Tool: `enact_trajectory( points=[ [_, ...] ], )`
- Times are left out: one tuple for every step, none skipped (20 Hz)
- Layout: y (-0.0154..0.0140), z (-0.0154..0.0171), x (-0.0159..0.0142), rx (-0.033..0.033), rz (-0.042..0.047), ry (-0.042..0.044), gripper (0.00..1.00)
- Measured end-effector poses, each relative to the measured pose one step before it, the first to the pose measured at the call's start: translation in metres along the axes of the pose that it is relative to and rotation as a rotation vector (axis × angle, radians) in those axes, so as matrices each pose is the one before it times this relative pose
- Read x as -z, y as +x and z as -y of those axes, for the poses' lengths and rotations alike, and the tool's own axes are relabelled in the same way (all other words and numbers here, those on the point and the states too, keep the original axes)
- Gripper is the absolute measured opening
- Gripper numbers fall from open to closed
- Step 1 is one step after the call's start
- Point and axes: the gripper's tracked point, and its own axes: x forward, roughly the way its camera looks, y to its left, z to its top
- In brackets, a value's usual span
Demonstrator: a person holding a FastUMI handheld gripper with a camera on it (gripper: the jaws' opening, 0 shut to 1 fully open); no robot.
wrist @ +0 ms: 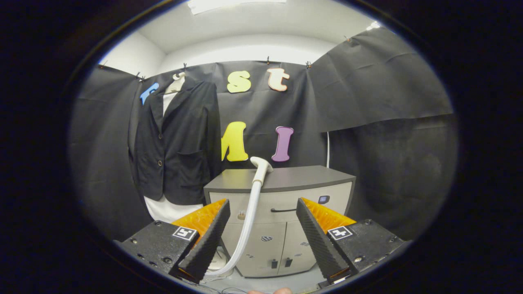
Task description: Iron the clothes twice with a garment steamer, once on the left side and once on the right side.
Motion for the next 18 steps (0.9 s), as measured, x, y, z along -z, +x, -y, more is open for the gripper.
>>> enact_trajectory(
  points=[
    [0.00188,-0.00096,-0.00136,0.00501,-0.00647,-0.00597,1.00],
    [0.00340,-0.00229,-0.00275,0.00456,-0.00525,-0.00332,1.00],
    [0.00299,-0.00328,-0.00284,0.00067,-0.00637,0.00066,1.00],
    [0.00272,-0.00417,-0.00309,-0.00274,-0.00636,0.00318,1.00],
    [0.00422,-0.00533,-0.00382,-0.00315,-0.01104,0.00310,1.00],
    [0.00313,-0.00442,-0.00374,-0.00046,-0.01663,0.00255,1.00],
    [0.00424,-0.00511,-0.00378,0.00064,-0.01427,0.00293,1.00],
    [0.00483,-0.00459,-0.00670,0.00280,-0.01024,0.00927,1.00],
    [0.00480,-0.00506,-0.00476,-0.00192,-0.01485,0.00842,1.00],
    [0.00550,-0.00430,-0.00467,0.00137,-0.01939,0.00324,1.00],
    [0.00681,-0.00241,-0.00326,0.00280,-0.02361,-0.00008,1.00],
    [0.00800,-0.00282,-0.00376,-0.00240,-0.02235,0.00047,1.00],
    [0.00927,-0.00279,-0.00476,-0.00114,-0.01652,0.00275,1.00],
    [0.01148,-0.00227,-0.00540,-0.00543,-0.01633,-0.00224,1.00],
    [0.01351,-0.00035,-0.00616,0.00040,-0.01503,-0.00244,1.00],
    [0.01663,0.00040,-0.00563,-0.00369,-0.01963,-0.00906,1.00],
    [0.01889,0.00286,-0.00057,0.00206,-0.02914,-0.01587,1.00],
    [0.01860,0.00222,-0.00503,-0.00150,-0.01859,-0.01640,1.00]
  ],
)
